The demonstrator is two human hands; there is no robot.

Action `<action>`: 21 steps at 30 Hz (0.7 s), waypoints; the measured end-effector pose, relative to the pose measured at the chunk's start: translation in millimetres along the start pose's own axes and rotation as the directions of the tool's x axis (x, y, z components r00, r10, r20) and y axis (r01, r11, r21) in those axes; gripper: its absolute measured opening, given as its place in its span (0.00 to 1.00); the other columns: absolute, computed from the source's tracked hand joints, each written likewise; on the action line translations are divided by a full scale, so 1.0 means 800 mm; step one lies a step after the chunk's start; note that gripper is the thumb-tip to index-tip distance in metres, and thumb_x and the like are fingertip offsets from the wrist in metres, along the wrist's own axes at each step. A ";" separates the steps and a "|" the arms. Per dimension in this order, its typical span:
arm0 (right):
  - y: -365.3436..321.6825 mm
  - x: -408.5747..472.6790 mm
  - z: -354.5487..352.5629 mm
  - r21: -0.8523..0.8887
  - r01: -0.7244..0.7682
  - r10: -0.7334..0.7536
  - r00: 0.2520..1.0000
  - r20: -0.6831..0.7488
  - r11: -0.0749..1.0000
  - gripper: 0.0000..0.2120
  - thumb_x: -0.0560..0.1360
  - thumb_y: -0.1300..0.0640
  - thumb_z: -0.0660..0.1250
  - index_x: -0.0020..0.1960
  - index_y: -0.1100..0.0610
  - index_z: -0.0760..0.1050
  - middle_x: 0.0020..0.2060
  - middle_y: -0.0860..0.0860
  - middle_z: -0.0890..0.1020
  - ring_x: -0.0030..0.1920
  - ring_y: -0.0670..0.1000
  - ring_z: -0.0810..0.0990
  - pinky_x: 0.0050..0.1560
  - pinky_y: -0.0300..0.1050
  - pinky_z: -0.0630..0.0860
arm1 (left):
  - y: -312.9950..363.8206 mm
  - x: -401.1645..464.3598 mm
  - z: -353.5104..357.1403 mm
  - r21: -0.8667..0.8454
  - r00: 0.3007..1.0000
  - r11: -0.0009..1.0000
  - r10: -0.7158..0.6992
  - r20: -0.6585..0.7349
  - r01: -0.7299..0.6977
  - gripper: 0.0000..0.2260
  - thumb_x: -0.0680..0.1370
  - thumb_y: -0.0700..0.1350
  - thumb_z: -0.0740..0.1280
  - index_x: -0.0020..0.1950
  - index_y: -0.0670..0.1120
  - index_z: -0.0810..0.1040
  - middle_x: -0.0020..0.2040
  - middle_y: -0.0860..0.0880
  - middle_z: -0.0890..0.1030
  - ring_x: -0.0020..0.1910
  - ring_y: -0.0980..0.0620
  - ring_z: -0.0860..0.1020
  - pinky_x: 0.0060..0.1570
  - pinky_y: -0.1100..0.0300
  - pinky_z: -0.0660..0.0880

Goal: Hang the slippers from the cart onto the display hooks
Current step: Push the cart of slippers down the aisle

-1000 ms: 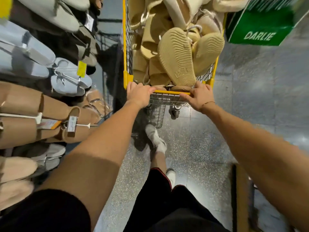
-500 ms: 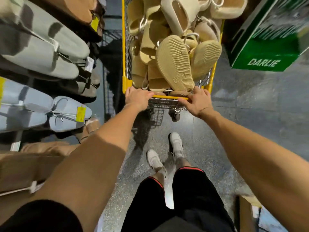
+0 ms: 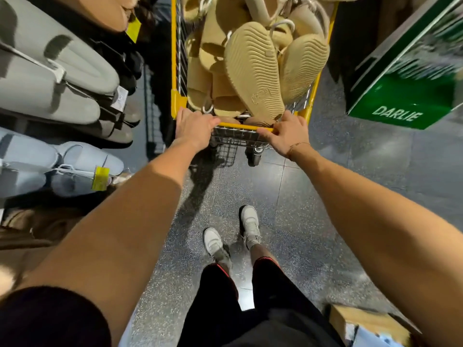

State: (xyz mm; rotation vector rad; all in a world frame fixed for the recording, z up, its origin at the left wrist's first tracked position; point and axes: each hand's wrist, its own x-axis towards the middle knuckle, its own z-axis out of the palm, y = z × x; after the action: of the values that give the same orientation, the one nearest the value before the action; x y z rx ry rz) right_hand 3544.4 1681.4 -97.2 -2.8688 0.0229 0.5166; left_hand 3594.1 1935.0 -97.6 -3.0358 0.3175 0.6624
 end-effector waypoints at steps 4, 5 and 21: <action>0.012 0.040 -0.013 -0.028 0.007 -0.007 1.000 0.004 1.000 0.36 0.77 0.29 0.49 0.52 0.55 0.85 0.45 0.51 0.66 0.53 0.57 0.71 0.63 0.52 0.62 | 0.003 0.035 -0.018 -0.025 1.000 1.000 0.008 0.027 -0.007 0.26 0.85 0.57 0.43 0.60 0.53 0.80 0.41 0.49 0.69 0.57 0.38 0.73 0.69 0.42 0.62; 0.013 0.049 -0.016 -0.027 0.004 -0.004 1.000 0.002 1.000 0.38 0.75 0.29 0.47 0.52 0.55 0.85 0.44 0.51 0.66 0.53 0.57 0.71 0.63 0.53 0.62 | 0.003 0.042 -0.021 -0.035 1.000 0.999 0.010 0.023 -0.010 0.26 0.84 0.57 0.42 0.61 0.53 0.80 0.42 0.49 0.69 0.57 0.38 0.73 0.70 0.41 0.62; 0.013 0.176 -0.056 0.030 -0.020 0.023 0.995 -0.099 0.999 0.37 0.71 0.26 0.43 0.42 0.56 0.75 0.44 0.55 0.73 0.47 0.58 0.73 0.57 0.54 0.65 | -0.011 0.158 -0.108 -0.099 0.997 0.995 0.016 0.074 -0.009 0.16 0.87 0.51 0.52 0.63 0.52 0.79 0.48 0.46 0.78 0.60 0.40 0.73 0.72 0.43 0.60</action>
State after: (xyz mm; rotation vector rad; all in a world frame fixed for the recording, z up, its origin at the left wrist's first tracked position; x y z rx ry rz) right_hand 3690.7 1664.7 -107.5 -2.8664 0.0772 0.3742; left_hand 3743.8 1913.6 -71.4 -3.0945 0.3111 0.8135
